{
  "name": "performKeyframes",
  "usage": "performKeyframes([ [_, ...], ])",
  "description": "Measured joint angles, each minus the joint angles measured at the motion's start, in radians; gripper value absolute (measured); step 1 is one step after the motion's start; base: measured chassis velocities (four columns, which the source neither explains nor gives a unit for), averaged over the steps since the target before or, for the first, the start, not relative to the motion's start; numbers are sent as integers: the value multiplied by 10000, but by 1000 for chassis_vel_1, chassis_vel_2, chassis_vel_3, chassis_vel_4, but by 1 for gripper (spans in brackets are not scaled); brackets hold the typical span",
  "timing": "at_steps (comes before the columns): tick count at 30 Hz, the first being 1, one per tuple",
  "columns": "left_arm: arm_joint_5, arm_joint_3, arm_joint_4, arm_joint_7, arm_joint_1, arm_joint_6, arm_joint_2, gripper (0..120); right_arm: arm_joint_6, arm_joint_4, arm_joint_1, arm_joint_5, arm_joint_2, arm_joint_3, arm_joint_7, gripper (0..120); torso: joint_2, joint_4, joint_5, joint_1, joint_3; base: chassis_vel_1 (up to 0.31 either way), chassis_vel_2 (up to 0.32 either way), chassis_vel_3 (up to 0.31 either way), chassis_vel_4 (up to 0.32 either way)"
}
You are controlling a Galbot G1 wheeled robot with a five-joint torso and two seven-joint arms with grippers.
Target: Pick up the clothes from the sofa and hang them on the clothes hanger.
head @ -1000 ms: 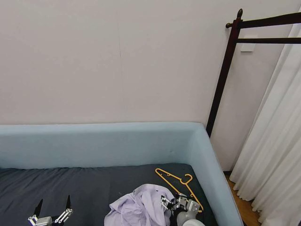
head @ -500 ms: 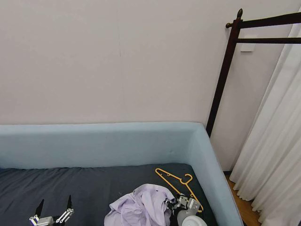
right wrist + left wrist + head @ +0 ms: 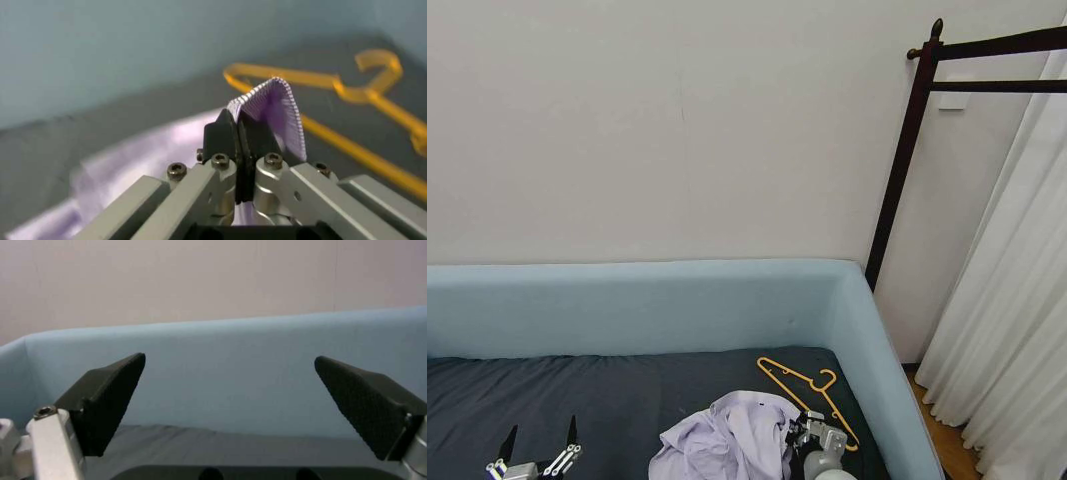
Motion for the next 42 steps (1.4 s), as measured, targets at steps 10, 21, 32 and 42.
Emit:
performKeyframes([
  [10, -484, 172, 78, 113, -100, -434, 71, 100, 2244, 655, 27, -2505, -414, -281, -2071, 0, 0, 2, 0, 0, 0, 0, 0, 0, 0],
  [21, -4930, 1773, 1209, 4107, -1235, -1075, 1570, 100, 6411, 1329, 2478, -5129, -2079, -1092, -7166, 0, 0, 2, 1, 0, 0, 0, 0, 0, 0],
  [32, -5437, 2965, 3700, 5816, -2350, -1014, 592, 98, 6103, 2252, 3351, -3499, -2572, -1614, -7421, 0, 0, 0, 0, 0, 0, 0, 0, 0, 0],
  [42, -5283, 3199, 4591, 6059, -2919, -935, -43, 67, 6023, 2474, 3087, -3523, -2330, -1623, -7497, 0, 0, 0, 1, -1, 0, 0, 0, 0, 0],
])
